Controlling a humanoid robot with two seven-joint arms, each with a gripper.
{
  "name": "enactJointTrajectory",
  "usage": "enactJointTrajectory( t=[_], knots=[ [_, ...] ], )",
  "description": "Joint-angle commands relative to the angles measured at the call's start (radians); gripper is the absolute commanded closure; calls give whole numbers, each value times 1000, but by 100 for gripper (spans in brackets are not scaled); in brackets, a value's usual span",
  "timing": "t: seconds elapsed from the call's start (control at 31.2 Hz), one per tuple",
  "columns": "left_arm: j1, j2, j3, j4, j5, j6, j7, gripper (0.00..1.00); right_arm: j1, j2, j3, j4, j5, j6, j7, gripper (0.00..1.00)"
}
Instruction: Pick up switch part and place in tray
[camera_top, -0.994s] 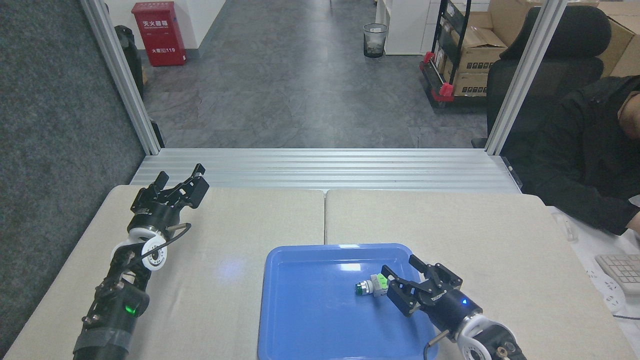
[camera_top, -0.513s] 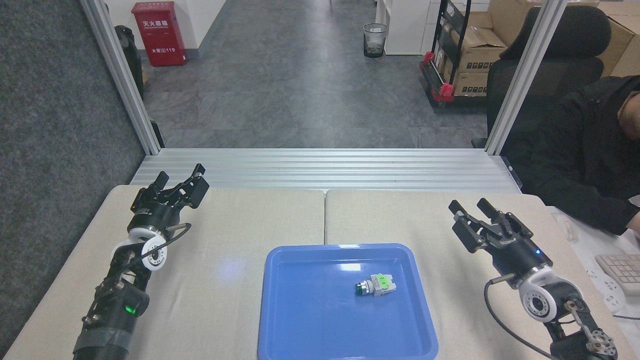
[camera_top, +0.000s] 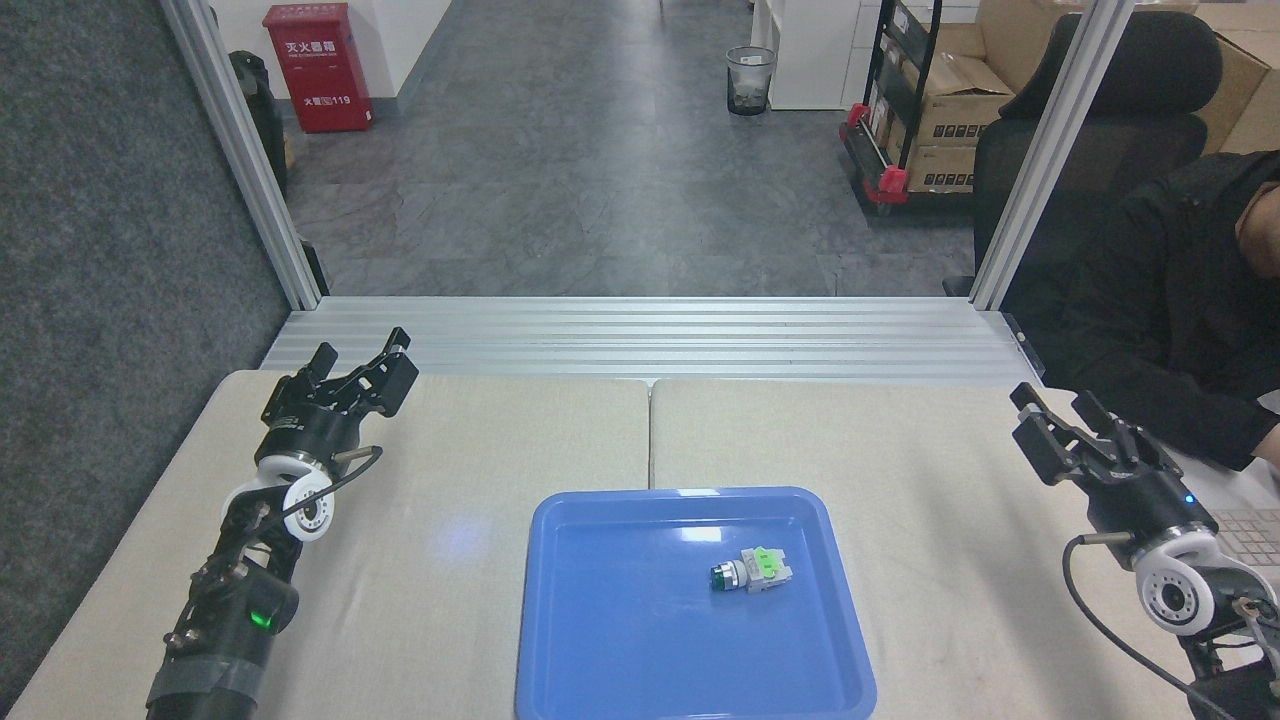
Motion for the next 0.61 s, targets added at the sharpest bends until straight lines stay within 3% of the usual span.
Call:
enactJointTrajectory(
  t=[0.0, 0.58],
  knots=[
    [0, 0, -25, 0, 1, 1, 0, 0, 4, -51, -86, 90, -3, 10, 0, 2],
    [0, 0, -23, 0, -1, 0, 0, 0, -5, -79, -81, 80, 20, 9, -5, 2]
  ],
)
